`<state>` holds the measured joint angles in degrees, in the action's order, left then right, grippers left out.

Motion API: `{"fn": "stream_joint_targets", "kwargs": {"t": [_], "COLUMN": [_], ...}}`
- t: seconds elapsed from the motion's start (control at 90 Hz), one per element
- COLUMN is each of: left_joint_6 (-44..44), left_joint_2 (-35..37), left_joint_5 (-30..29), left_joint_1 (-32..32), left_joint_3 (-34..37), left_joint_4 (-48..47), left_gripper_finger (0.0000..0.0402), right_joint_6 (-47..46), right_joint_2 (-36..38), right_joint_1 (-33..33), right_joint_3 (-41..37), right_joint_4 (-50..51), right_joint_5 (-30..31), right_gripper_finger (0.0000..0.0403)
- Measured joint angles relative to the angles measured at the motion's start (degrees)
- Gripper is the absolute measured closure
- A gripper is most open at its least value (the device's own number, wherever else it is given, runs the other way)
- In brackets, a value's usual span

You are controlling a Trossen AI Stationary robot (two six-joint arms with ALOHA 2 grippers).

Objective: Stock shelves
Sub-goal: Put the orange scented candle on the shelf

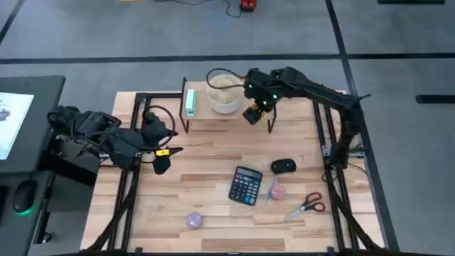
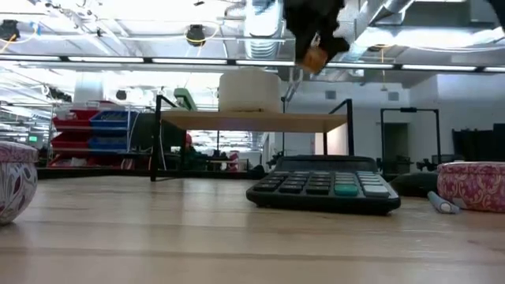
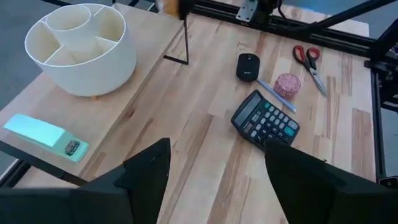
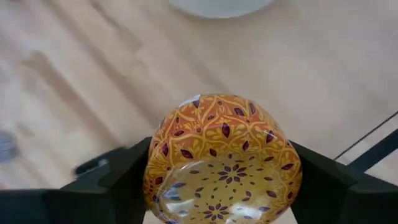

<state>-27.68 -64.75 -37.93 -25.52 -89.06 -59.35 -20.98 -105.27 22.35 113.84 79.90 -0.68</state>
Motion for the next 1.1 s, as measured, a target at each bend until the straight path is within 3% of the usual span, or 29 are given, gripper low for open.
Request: {"fn": "stream_joint_targets", "kwargs": {"t": [0.422,0.644,0.844,1.1], "left_joint_6": [-0.11,-0.46,-0.70,-0.72], "left_joint_2": [-0.02,-0.02,-0.02,-0.02], "left_joint_5": [-1.09,-1.49,-1.66,-1.75], "left_joint_1": [0.00,0.02,0.02,0.02], "left_joint_3": [0.00,0.00,0.00,0.00], "left_joint_4": [0.20,0.35,0.35,0.35], "left_gripper_finger": [0.0164,0.0164,0.0164,0.0164], "right_joint_6": [7.76,8.91,9.48,9.48], "right_joint_2": [-7.54,-7.50,-7.56,-7.56], "right_joint_1": [7.09,9.09,9.36,9.34], "right_joint_3": [0.11,0.13,0.11,0.11], "right_joint_4": [1.13,0.17,0.18,-0.53], "right_joint_5": [2.56,3.40,4.17,4.96], "right_gripper_finger": [0.0126,0.0125,0.0089,0.0101]}}
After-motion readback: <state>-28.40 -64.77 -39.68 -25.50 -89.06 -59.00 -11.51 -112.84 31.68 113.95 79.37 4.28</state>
